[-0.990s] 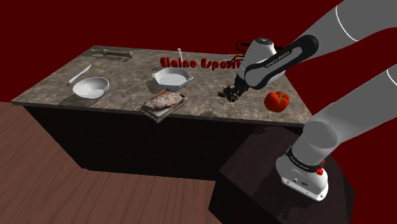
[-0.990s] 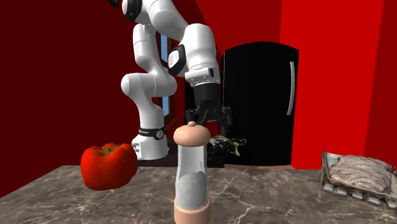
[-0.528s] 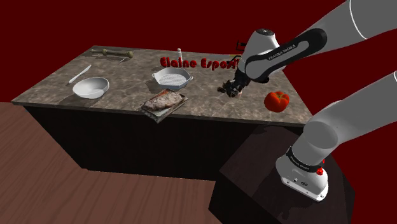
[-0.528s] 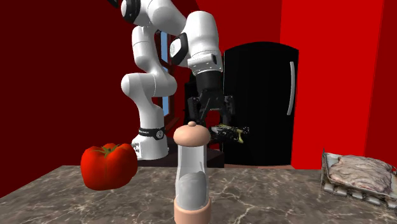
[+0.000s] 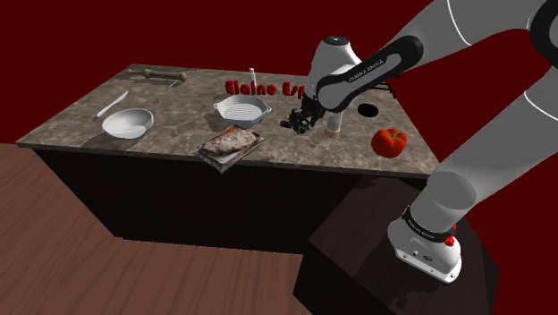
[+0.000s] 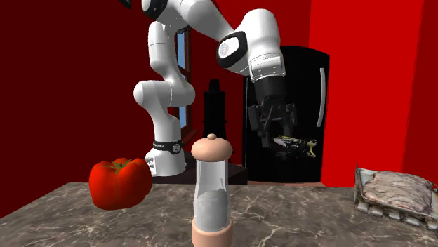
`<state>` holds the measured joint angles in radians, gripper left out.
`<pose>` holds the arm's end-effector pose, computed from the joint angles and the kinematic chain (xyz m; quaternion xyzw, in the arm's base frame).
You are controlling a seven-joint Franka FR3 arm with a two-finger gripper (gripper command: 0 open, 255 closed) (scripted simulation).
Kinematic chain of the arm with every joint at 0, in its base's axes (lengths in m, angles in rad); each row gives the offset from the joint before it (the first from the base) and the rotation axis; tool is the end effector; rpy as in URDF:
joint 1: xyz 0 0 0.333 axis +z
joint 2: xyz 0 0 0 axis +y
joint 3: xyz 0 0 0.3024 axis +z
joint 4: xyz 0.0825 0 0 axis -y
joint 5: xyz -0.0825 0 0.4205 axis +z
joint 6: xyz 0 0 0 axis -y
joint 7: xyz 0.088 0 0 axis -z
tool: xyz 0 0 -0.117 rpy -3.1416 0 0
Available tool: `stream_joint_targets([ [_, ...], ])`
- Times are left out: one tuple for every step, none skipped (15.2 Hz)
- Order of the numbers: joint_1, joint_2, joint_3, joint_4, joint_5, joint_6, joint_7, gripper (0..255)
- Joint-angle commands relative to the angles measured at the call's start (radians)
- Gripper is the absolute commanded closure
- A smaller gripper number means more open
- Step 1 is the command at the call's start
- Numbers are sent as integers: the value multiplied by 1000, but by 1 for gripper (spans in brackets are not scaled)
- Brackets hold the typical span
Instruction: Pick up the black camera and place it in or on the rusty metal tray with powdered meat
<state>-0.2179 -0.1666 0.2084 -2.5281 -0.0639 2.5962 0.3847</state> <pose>0.4983 -0.0060 0.3089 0.9782 -0.1690 0.1196 0.0148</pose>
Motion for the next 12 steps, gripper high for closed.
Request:
stream_joint_targets([
  [3,62,27,67,-30,-9,55,255],
  [6,92,39,102,-47,-16,83,255],
  [11,122,49,138,-64,-25,111,255],
  [17,153,58,176,-82,-35,138,255],
  [23,184,66,214,-100,-45,165,255],
  [31,215,72,253,-118,-57,191,255],
  [40,247,78,293,-136,-70,215,255],
  [49,278,83,335,-153,-84,239,255],
  [60,310,86,377,-169,-98,261,255],
  [72,343,88,420,-185,-114,281,255],
  [85,375,89,465,-199,-130,300,255],
  [99,408,89,511,-213,-147,318,255],
])
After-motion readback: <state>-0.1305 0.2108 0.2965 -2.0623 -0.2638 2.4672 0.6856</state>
